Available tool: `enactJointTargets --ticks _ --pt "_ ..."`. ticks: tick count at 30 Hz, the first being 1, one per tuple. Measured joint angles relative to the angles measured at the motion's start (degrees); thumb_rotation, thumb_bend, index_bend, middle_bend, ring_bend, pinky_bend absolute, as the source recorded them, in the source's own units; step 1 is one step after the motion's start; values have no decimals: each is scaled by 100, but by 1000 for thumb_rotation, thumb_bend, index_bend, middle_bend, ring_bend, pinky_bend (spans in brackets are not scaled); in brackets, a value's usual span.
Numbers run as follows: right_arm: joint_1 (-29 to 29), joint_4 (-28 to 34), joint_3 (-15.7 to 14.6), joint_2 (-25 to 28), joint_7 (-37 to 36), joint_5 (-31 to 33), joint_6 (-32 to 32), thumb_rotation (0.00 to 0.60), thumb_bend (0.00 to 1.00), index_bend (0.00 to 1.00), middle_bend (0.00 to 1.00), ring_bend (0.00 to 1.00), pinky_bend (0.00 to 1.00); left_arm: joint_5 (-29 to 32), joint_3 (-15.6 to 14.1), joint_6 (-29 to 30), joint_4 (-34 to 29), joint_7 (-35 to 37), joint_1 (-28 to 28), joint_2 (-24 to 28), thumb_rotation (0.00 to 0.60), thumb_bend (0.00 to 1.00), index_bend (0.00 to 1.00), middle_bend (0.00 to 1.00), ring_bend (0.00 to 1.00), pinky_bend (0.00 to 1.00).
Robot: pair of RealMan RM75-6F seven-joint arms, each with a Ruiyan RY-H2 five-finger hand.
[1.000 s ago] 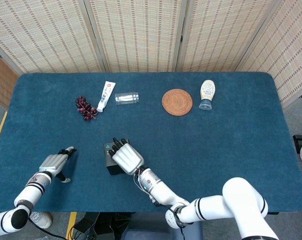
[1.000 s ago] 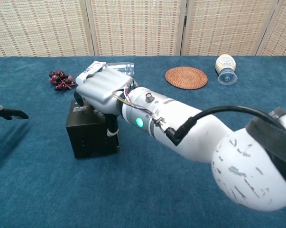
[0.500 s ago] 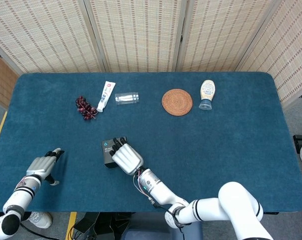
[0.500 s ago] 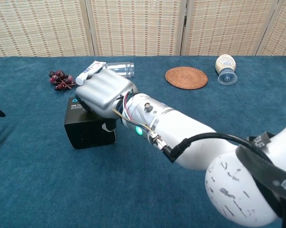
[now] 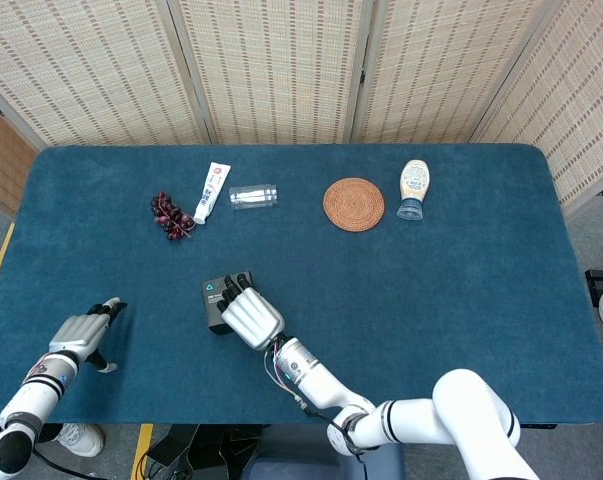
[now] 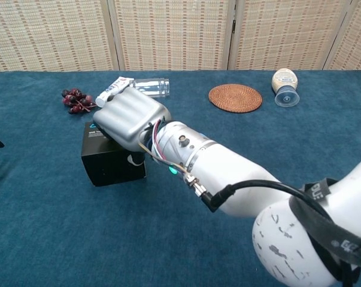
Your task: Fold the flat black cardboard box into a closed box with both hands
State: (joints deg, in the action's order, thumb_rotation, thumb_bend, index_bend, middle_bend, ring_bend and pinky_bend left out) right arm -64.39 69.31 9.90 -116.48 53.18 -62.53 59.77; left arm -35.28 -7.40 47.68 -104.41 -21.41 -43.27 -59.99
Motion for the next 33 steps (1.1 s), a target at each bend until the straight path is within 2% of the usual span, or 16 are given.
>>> enactJointTargets --ticks 2,3,5,8,12,15,18,20,22,28,33 --pt "26 60 19 35 -15 -31 8 600 236 371 300 194 239 -25 18 32 -26 8 15 17 600 163 0 0 0 348" --pt "40 110 29 65 -21 -38 14 600 226 327 262 187 240 -46 31 49 -37 27 27 24 600 163 0 0 0 348" --pt "87 293 74 184 -29 -49 62 600 191 178 184 150 240 -119 78 130 -61 106 78 41 600 163 0 0 0 348" --pt "194 714 175 462 -73 5 124 600 161 85 136 120 240 -320 179 338 -94 283 201 62 600 162 0 0 0 348" --pt "436 1542 325 1008 -284 145 221 600 160 82 143 119 240 -746 344 692 -158 634 440 99 600 162 0 0 0 348" --pt "761 2251 376 1603 -600 141 420 600 193 100 203 127 251 -1153 445 1021 -202 860 656 134 600 162 0 0 0 348" --pt "1199 2725 306 2262 -1013 -30 694 600 246 196 272 203 374 -1541 525 1426 -228 1019 891 157 600 162 0 0 0 348" --pt "1535 2969 172 2722 -1306 -213 889 600 262 252 313 261 447 -1774 573 1753 -225 1107 1068 152 600 162 0 0 0 348" --pt "1885 3182 -8 3173 -1598 -402 1097 600 268 278 334 282 469 -1947 605 2061 -209 1179 1234 133 600 162 0 0 0 348" --pt "2892 3557 -611 4332 -2484 -990 1723 600 271 324 351 283 469 -2766 603 3048 -66 1371 1880 4 600 162 0 0 0 348" --pt "3586 3545 -1095 4981 -3240 -1450 2130 600 271 324 349 283 469 -3412 505 3728 74 1368 2441 -142 600 162 0 0 0 348"
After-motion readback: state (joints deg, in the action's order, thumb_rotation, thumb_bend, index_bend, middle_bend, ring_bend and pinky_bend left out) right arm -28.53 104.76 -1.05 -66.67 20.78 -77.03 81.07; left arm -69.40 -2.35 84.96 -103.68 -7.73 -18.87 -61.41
